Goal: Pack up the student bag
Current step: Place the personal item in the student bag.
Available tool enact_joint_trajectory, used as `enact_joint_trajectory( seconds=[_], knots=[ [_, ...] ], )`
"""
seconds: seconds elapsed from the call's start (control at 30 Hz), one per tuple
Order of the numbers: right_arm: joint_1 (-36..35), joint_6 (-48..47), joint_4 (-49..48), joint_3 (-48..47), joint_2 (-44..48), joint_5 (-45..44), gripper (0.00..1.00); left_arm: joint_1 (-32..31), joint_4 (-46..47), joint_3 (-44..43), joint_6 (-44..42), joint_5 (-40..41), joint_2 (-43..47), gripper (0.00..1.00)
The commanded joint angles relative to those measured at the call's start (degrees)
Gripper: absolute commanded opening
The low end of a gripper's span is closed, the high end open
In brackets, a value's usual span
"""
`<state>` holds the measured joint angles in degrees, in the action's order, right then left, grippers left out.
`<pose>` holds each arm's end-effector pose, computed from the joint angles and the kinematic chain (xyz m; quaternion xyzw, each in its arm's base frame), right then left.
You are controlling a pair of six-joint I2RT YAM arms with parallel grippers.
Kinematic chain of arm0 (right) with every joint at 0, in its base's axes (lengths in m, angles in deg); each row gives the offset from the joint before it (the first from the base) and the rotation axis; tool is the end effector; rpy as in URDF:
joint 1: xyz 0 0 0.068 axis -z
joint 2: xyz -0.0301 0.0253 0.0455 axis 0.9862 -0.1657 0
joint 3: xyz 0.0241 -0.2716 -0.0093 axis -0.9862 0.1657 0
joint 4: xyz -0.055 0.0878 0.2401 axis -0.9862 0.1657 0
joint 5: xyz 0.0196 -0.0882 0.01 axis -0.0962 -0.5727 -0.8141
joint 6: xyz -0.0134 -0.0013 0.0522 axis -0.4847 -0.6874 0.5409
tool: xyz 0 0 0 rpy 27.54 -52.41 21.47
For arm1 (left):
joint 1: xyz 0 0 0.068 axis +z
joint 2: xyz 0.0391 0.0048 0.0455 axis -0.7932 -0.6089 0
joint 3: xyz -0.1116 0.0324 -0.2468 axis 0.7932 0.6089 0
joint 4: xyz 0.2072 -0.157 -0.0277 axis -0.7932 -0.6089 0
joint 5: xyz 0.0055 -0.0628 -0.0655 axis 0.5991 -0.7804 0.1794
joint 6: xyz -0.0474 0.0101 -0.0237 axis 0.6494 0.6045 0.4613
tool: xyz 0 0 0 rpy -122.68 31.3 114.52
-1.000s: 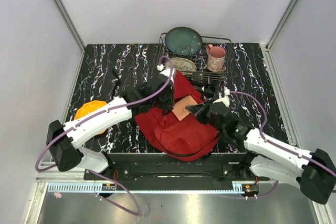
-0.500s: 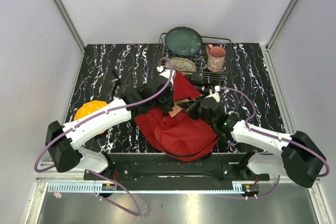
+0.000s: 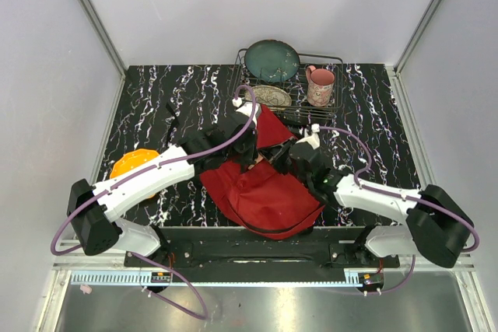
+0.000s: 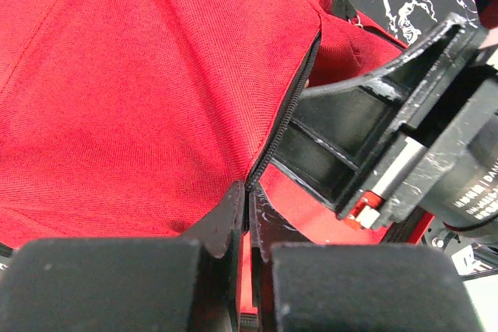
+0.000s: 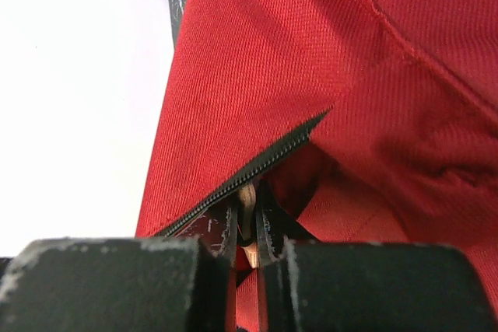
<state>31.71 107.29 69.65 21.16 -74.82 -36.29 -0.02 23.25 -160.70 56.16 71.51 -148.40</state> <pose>0.1874 0.1997 0.2246 0.2446 0.7838 0.4380 0.3660 0.1870 -0.2342 0.3232 0.1318 0.9088 -0.2048 0.3387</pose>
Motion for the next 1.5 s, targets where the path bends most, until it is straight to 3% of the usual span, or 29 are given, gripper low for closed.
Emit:
enact_joint_trajectory(
  seconds=[0.0,0.17,0.4,0.43,0.5,0.57,0.67,0.7,0.87,0.93,0.97,1.0,1.07,1.1,1.2,1.23,1.33,1.47],
  knots=[
    [0.7,-1.7,-6.3,-3.9,-3.8,-3.6,0.02,-0.7,2.3,-2.4,0.4,0.6,3.6,0.00],
    [1.5,-3.4,-9.3,-5.3,-7.5,-0.6,0.04,-0.6,2.1,-2.0,0.4,1.2,5.0,0.00],
    [1.5,-5.3,-8.3,-5.3,-8.7,1.8,0.18,-0.6,1.7,-0.4,1.0,2.3,6.7,0.00],
    [1.5,-5.8,-7.2,-5.4,-8.6,3.3,0.27,-0.7,1.7,0.0,1.1,2.5,7.0,0.01],
    [1.5,-7.8,-6.3,-5.3,-7.5,4.7,0.35,-0.6,1.7,0.7,1.5,3.3,7.8,0.05],
    [1.5,-9.2,-3.5,-4.6,-6.1,5.4,0.47,-0.6,1.8,1.4,1.7,3.8,8.2,0.16],
    [1.5,-10.8,3.1,-3.8,-1.6,3.3,0.67,-0.6,2.0,1.9,1.8,4.1,8.6,0.20],
    [1.5,-11.0,4.6,-3.4,1.0,2.6,0.69,-0.6,2.0,2.0,1.8,4.1,8.5,0.20],
    [1.5,-11.9,12.8,0.0,9.1,-1.2,0.67,-0.5,2.2,2.3,2.1,3.9,8.4,0.23],
    [1.5,-11.3,12.7,1.6,11.8,-2.0,0.53,-0.5,2.3,2.6,2.2,3.7,8.4,0.24],
    [1.5,-11.0,12.5,2.4,12.4,-2.0,0.41,-0.6,2.3,2.7,2.3,3.6,8.5,0.23],
    [1.5,-10.9,12.1,2.7,12.6,-1.7,0.22,-0.6,2.3,2.8,2.4,3.8,8.7,0.23],
    [1.5,-10.1,12.4,2.2,12.5,-1.4,0.15,-0.6,2.3,3.5,2.8,4.2,9.5,0.24],
    [1.5,-10.0,13.6,2.0,12.8,-1.8,0.14,-0.5,2.2,4.0,3.3,4.3,9.8,0.31],
    [0.9,-11.2,19.6,0.6,16.3,-3.9,0.14,-0.5,1.2,7.1,5.3,6.6,12.5,0.49],
    [0.4,-14.1,22.3,-1.0,17.8,-5.3,0.16,-0.6,0.5,8.4,6.4,9.1,13.5,0.65],
    [-1.1,-20.5,31.1,-3.6,24.0,-9.5,0.27,-0.4,-0.4,13.3,9.6,12.0,19.6,0.83],
    [-1.1,-31.6,29.5,-6.1,27.6,-2.2,0.41,0.6,-0.6,21.3,14.4,13.5,29.4,0.92]
  ],
)
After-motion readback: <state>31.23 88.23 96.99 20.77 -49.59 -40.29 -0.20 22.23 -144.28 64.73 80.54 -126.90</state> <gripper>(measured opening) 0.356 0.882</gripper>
